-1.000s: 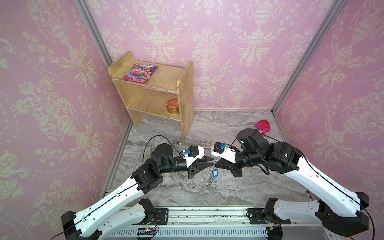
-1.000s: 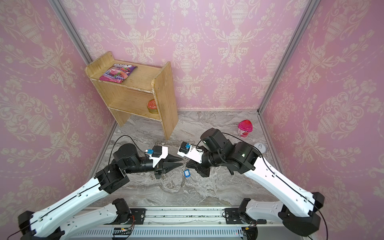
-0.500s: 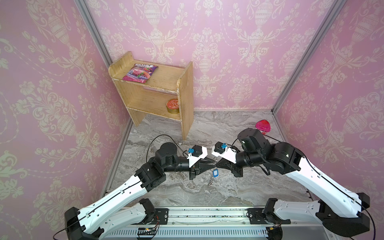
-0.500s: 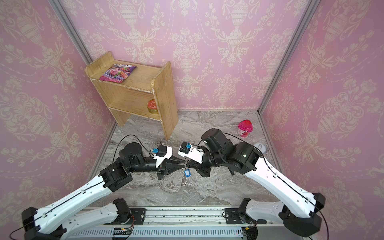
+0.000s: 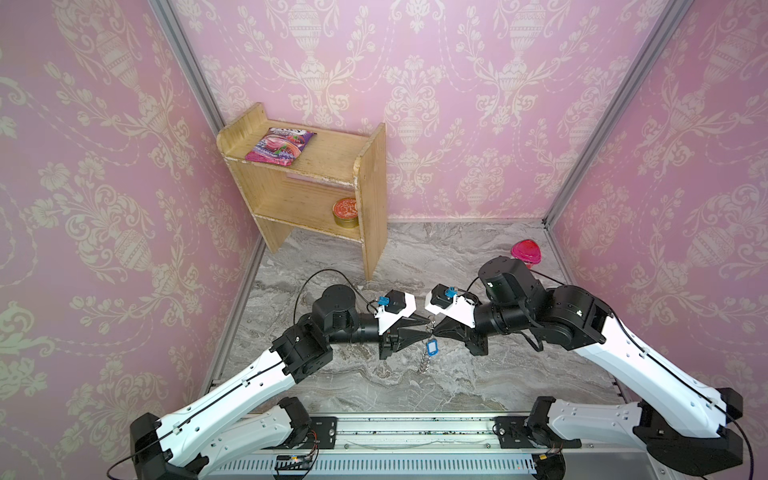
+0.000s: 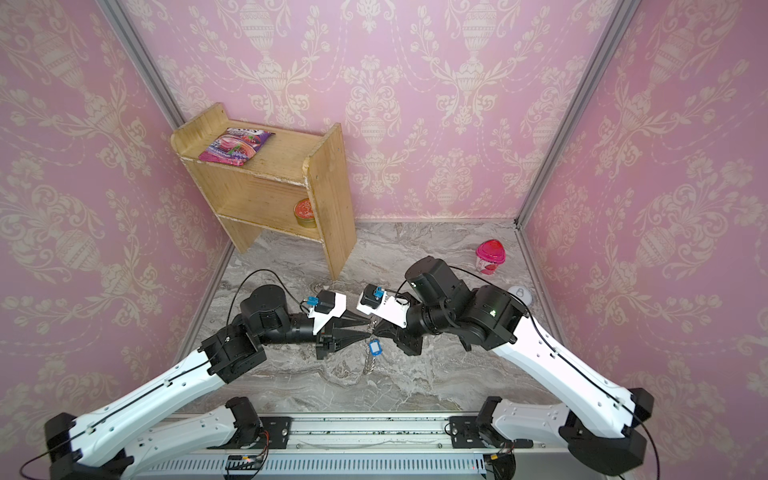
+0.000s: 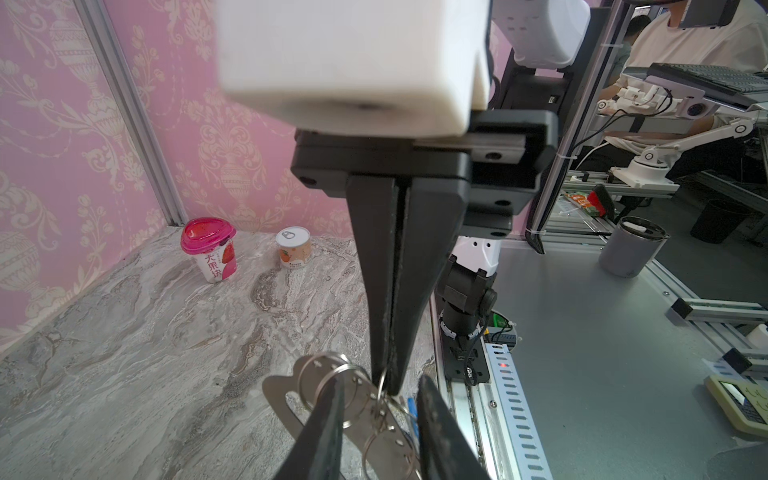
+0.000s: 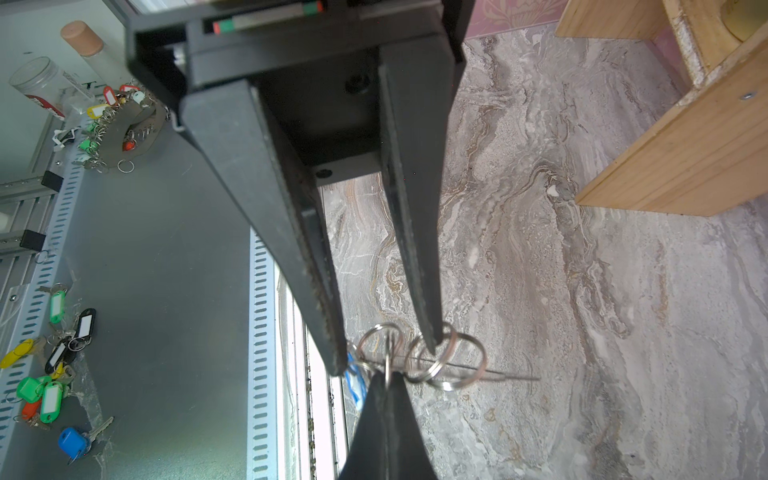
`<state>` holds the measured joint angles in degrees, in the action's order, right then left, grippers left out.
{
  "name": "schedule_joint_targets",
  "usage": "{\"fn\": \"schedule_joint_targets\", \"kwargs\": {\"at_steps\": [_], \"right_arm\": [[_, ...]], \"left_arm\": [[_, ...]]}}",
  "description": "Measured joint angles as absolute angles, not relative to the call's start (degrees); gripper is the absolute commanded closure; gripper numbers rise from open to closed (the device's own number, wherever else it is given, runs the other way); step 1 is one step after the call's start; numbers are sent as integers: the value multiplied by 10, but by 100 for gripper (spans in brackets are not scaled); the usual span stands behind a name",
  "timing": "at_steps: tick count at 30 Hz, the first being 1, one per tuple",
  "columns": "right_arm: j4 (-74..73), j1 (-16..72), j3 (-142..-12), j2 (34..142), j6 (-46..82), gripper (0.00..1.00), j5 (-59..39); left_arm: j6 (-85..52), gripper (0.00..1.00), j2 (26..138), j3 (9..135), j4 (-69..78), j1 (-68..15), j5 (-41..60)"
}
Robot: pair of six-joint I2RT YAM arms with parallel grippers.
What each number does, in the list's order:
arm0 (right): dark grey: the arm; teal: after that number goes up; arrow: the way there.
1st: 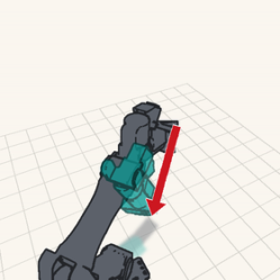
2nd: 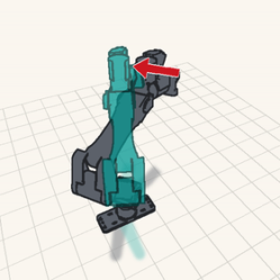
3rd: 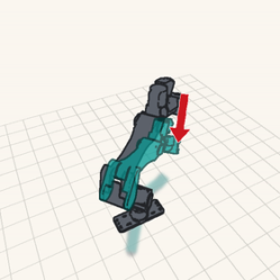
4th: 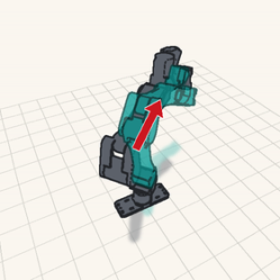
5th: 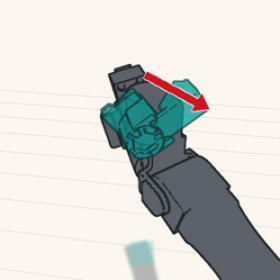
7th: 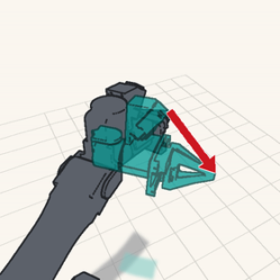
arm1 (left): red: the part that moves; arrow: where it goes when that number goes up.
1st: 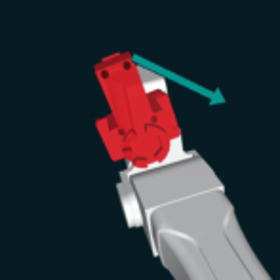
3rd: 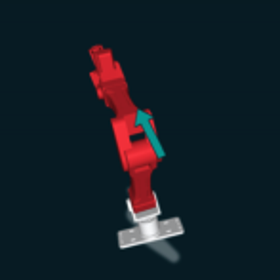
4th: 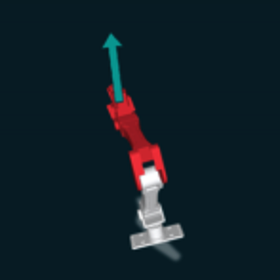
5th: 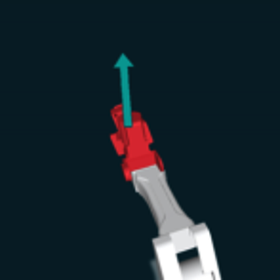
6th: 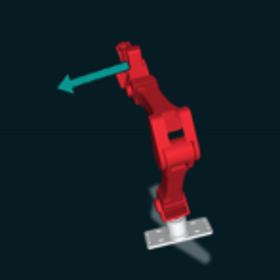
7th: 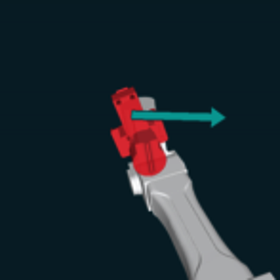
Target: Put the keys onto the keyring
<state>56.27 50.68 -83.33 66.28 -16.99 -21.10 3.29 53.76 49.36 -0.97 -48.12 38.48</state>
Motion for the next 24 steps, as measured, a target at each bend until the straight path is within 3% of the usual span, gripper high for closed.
{"fn": "schedule_joint_targets", "kwargs": {"at_steps": [9,24], "right_arm": [[561,507,-833,657,-170,100,-210],[558,507,-833,658,-170,100,-210]], "left_arm": [[24,78,544,494,-10,-481,387],[7,84,544,494,5,-481,402]]}}
